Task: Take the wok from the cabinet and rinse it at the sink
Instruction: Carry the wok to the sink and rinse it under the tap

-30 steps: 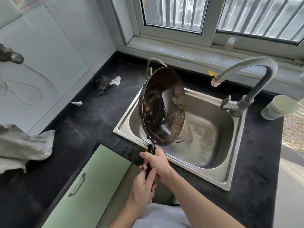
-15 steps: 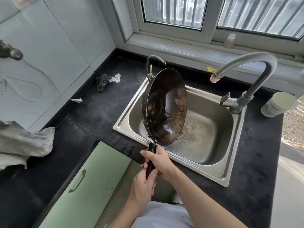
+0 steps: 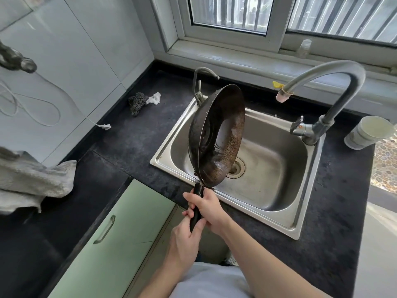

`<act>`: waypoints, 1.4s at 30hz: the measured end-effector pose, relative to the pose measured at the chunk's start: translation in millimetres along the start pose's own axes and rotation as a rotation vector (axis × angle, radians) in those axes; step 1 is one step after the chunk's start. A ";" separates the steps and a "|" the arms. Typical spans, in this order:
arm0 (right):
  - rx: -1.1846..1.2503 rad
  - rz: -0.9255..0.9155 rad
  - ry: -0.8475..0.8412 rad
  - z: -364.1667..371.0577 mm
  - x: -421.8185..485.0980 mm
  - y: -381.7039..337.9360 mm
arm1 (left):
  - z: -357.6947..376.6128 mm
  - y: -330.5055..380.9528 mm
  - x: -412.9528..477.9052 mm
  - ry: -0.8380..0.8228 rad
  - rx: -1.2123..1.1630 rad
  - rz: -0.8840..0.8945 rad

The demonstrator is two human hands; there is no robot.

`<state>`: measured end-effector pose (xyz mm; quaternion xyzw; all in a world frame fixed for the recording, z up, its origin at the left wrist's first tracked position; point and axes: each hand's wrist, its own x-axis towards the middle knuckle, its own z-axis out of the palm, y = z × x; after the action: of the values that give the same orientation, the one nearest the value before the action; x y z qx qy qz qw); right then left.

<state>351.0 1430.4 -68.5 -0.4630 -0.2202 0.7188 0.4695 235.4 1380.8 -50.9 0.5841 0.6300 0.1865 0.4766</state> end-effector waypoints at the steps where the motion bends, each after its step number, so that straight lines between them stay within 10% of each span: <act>1: 0.002 0.001 -0.002 0.4 -0.4 -0.4 | 0.4 0.0 -0.4 0.004 0.009 0.007; 42: 0.102 0.036 -0.070 -3.0 -6.5 9.6 | -0.8 10.1 -12.7 0.074 0.230 0.055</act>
<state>350.0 1419.9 -74.2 -0.4169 -0.1910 0.7533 0.4714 238.6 1371.9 -37.8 0.6449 0.6480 0.1473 0.3775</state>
